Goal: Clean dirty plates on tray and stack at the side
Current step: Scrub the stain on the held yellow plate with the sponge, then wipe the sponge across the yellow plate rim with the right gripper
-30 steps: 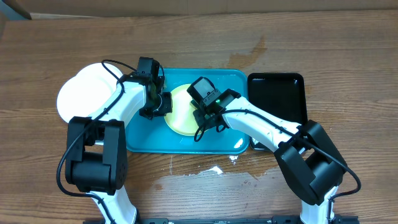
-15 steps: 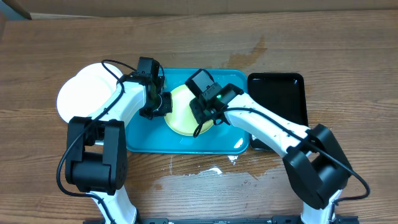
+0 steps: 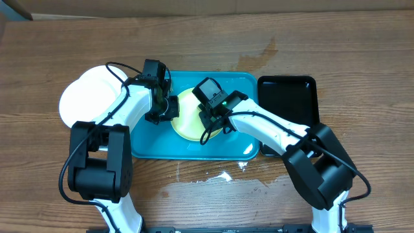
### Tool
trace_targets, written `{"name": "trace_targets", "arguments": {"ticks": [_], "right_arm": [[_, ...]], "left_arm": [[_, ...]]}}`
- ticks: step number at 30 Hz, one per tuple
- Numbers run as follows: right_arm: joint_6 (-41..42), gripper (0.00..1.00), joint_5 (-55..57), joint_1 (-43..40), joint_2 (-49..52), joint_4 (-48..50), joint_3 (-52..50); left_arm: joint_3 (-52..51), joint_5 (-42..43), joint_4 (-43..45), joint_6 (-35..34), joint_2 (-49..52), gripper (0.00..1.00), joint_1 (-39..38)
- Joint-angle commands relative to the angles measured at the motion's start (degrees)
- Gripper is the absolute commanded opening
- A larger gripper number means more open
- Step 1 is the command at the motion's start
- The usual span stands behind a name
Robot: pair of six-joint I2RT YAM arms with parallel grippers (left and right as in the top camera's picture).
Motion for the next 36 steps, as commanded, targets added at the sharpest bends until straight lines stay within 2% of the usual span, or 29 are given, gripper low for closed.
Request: {"name": "trace_targets", "arguments": {"ticks": [1, 6, 11, 15, 19, 24, 36], "right_arm": [[-0.22, 0.50, 0.44, 0.17, 0.79, 0.15, -0.48], [-0.63, 0.49, 0.44, 0.17, 1.03, 0.15, -0.50], [-0.63, 0.37, 0.42, 0.17, 2.16, 0.04, -0.52], [-1.20, 0.20, 0.44, 0.17, 2.27, -0.46, -0.50], [-1.70, 0.19, 0.44, 0.17, 2.27, -1.66, -0.50], [-1.68, 0.04, 0.44, 0.20, 2.27, -2.82, -0.52], [-1.66, 0.04, 4.04, 0.20, 4.04, -0.98, -0.57]], "left_arm": [[-1.33, -2.54, -0.15, 1.53, 1.16, 0.04, 0.20], [-1.33, -2.54, -0.15, 1.53, 1.16, 0.04, 0.20], [-1.33, -2.56, -0.13, 1.53, 1.16, 0.04, 0.20], [-1.33, -2.56, 0.11, 1.55, 1.16, 0.04, 0.20], [-1.33, -2.56, 0.44, 1.53, 1.16, 0.04, 0.20], [-1.33, -2.54, 0.44, 1.53, 1.16, 0.04, 0.20], [-1.36, -2.56, 0.39, 1.53, 1.16, 0.04, 0.20]]}}
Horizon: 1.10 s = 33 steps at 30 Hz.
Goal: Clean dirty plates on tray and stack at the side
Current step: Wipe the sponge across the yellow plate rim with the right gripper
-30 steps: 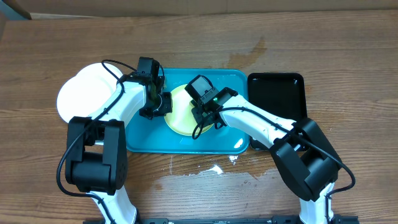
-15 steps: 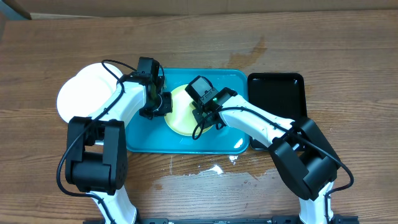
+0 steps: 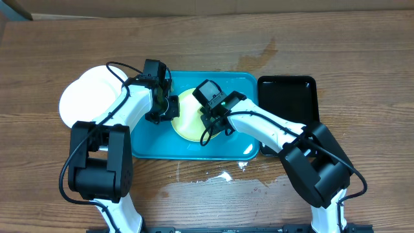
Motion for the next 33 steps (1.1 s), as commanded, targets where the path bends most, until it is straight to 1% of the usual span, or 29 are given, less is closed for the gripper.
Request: {"name": "trace_targets", "arguments": {"ticks": [1, 9, 16, 21, 33], "right_arm": [[-0.02, 0.04, 2.82, 0.17, 2.84, 0.92, -0.57], [-0.07, 0.04, 6.93, 0.17, 2.86, 3.43, -0.57], [-0.11, 0.04, 7.13, 0.17, 2.86, 5.66, -0.57], [-0.13, 0.04, 7.17, 0.17, 2.86, 5.29, -0.57], [-2.03, 0.04, 9.90, 0.11, 2.86, 6.43, -0.57]], "left_arm": [[-1.36, -2.58, 0.02, 1.53, 1.16, 0.04, 0.20], [-1.36, -2.60, -0.17, 3.04, 1.16, 0.04, 0.20], [-1.36, -2.60, -0.57, 4.57, 1.16, 0.04, 0.20], [-1.36, -3.06, -0.83, 5.90, 1.16, 0.04, 0.20], [-1.40, -4.09, -0.81, 6.69, 1.18, 0.04, 0.20]]}}
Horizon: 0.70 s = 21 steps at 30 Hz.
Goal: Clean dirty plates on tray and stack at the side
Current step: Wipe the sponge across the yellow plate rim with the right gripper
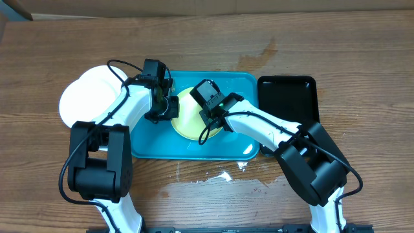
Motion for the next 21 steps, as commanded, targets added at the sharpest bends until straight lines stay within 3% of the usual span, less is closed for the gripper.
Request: {"name": "trace_targets", "arguments": {"ticks": [1, 21], "right_arm": [[-1.11, 0.04, 2.25, -0.24, 1.66, 0.92, -0.57], [-8.41, 0.04, 3.74, -0.79, 1.79, 4.31, -0.59]], "left_arm": [[-1.40, -3.91, -0.92, 2.51, 1.18, 0.04, 0.20], [-1.40, -4.24, -1.33, 4.76, 1.18, 0.04, 0.20]]}}
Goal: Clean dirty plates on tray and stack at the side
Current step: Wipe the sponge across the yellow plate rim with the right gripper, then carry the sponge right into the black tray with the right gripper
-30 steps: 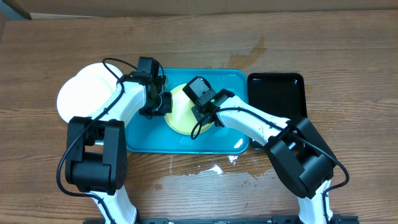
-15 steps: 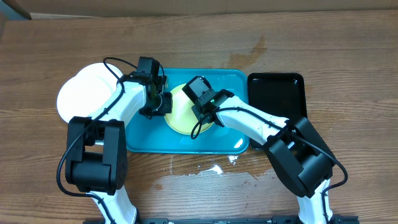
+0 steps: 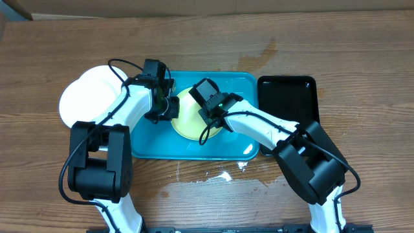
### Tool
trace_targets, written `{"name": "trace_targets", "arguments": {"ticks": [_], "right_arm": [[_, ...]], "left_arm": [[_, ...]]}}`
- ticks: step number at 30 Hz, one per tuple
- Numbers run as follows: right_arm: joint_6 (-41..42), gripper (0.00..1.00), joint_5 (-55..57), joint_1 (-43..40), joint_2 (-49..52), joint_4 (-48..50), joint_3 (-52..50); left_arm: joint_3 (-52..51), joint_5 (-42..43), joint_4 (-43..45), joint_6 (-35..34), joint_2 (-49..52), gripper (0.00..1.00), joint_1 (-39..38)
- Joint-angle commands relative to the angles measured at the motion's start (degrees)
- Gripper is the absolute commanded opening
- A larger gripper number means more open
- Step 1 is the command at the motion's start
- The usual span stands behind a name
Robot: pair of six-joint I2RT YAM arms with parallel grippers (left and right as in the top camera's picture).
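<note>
A pale yellow plate [image 3: 187, 122] lies in the teal tray [image 3: 234, 147] at the table's middle. My left gripper [image 3: 169, 108] sits at the plate's left rim, its fingers closed on the edge. Over the plate's upper right part my right gripper [image 3: 208, 120] points down at the plate face. Its fingertips are hidden under its own body, so I cannot tell what, if anything, it holds. White plates [image 3: 87, 97] are stacked on the table left of the tray.
A black tray [image 3: 288, 97] stands right of the teal one. Spilled water [image 3: 220, 176] shines on the wooden table in front of the teal tray, and a damp stain [image 3: 265, 52] marks the wood behind it.
My right gripper has shifted slightly left and farther back over the yellow plate. My left gripper and the plate are where they were.
At every earlier moment my left gripper stayed at the yellow plate's left rim. My right gripper stood over the plate's right side, then lower toward its middle, then farther left, and now a little farther left again. The plate stayed in the tray.
</note>
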Motion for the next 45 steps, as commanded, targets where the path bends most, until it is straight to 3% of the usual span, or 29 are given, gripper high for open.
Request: {"name": "trace_targets", "arguments": {"ticks": [1, 19, 31, 45], "right_arm": [[-1.81, 0.04, 1.25, -0.98, 1.29, 0.79, -0.57], [-10.19, 0.04, -2.80, -2.14, 4.22, 12.15, -0.55], [-8.59, 0.04, -9.60, -2.19, 4.09, 21.75, -0.26], [-3.69, 0.04, -9.99, -5.51, -9.16, 21.11, 2.27]], "left_arm": [[-1.40, -4.09, -1.25, 2.99, 1.18, 0.04, 0.20], [-1.40, -4.09, -1.44, 3.28, 1.18, 0.04, 0.20], [-1.40, -4.07, -1.46, 3.43, 1.18, 0.04, 0.20], [-1.40, -4.07, -1.88, 3.41, 1.18, 0.04, 0.20]]}}
